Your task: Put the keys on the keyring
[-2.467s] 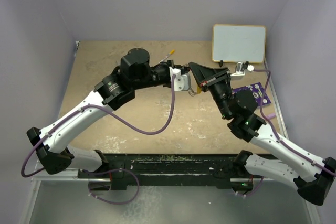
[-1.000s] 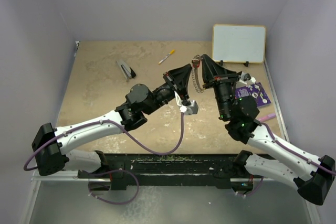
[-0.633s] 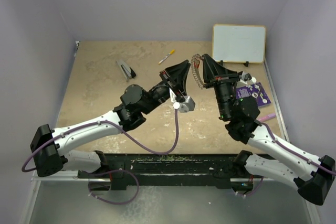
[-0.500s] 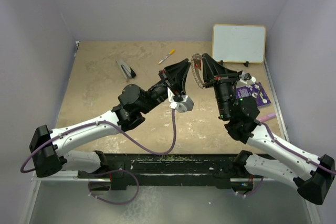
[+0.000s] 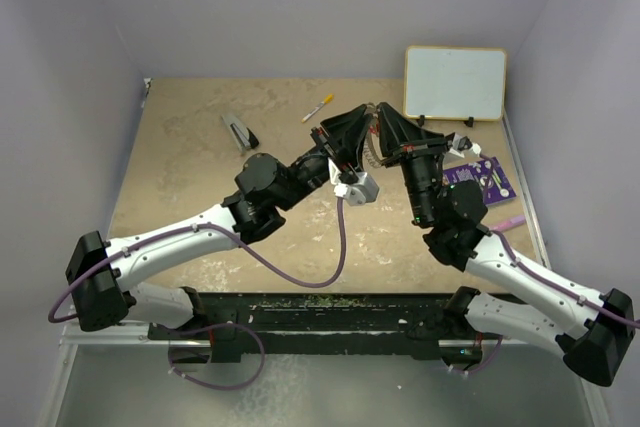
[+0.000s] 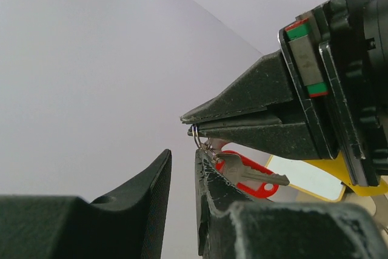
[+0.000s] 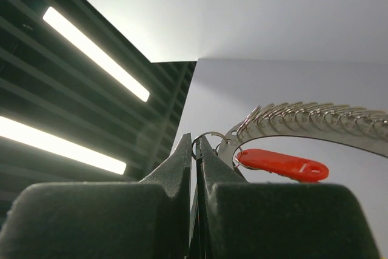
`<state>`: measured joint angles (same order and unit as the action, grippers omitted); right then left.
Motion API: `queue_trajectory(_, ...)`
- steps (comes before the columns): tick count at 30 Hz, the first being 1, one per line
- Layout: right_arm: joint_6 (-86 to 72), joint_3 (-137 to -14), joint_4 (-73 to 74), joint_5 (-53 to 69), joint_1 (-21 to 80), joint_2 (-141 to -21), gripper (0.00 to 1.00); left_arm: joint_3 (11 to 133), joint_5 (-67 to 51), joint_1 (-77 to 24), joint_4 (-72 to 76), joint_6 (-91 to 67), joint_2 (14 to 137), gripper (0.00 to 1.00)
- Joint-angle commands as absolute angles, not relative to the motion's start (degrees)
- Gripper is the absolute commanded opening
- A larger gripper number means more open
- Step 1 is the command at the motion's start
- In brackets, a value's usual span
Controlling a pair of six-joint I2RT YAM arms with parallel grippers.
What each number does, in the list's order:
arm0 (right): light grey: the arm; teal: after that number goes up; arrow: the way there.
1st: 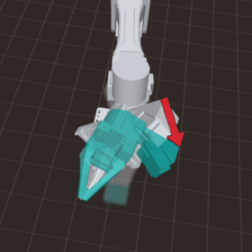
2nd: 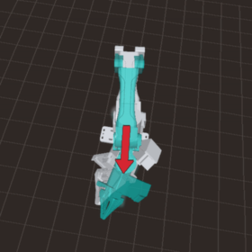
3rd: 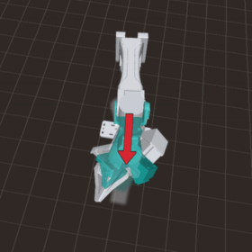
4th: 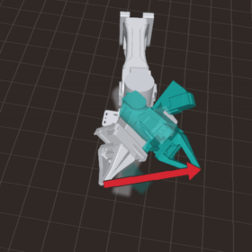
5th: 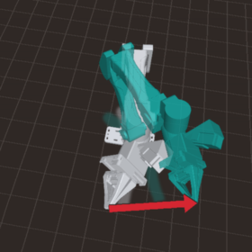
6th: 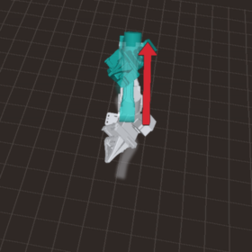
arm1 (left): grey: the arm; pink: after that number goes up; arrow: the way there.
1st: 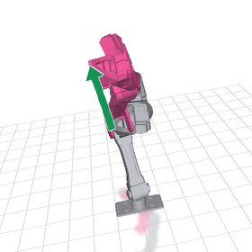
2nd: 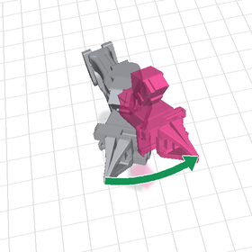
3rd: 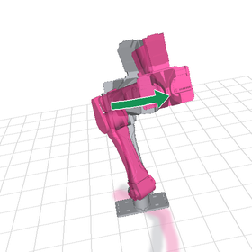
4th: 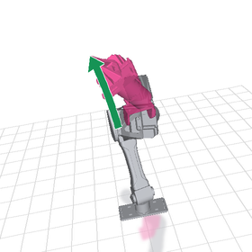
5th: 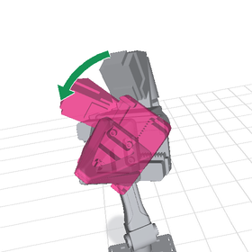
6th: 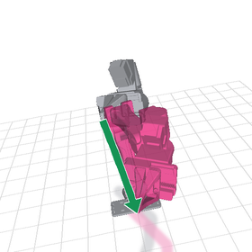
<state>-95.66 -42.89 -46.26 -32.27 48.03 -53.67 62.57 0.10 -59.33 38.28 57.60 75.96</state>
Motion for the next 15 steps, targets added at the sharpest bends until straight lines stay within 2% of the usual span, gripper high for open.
queue_trajectory(1,-95.08,-45.27,-51.31,-31.44,48.25,-53.16,0.00,65.14,0.77,-59.61,39.29,54.00,76.07,0.26)
queue_trajectory(15,-93.86,-45.43,-51.47,-31.68,48.25,-53.08,0.00,64.79,-1.74,-59.64,35.42,44.99,71.98,0.26)
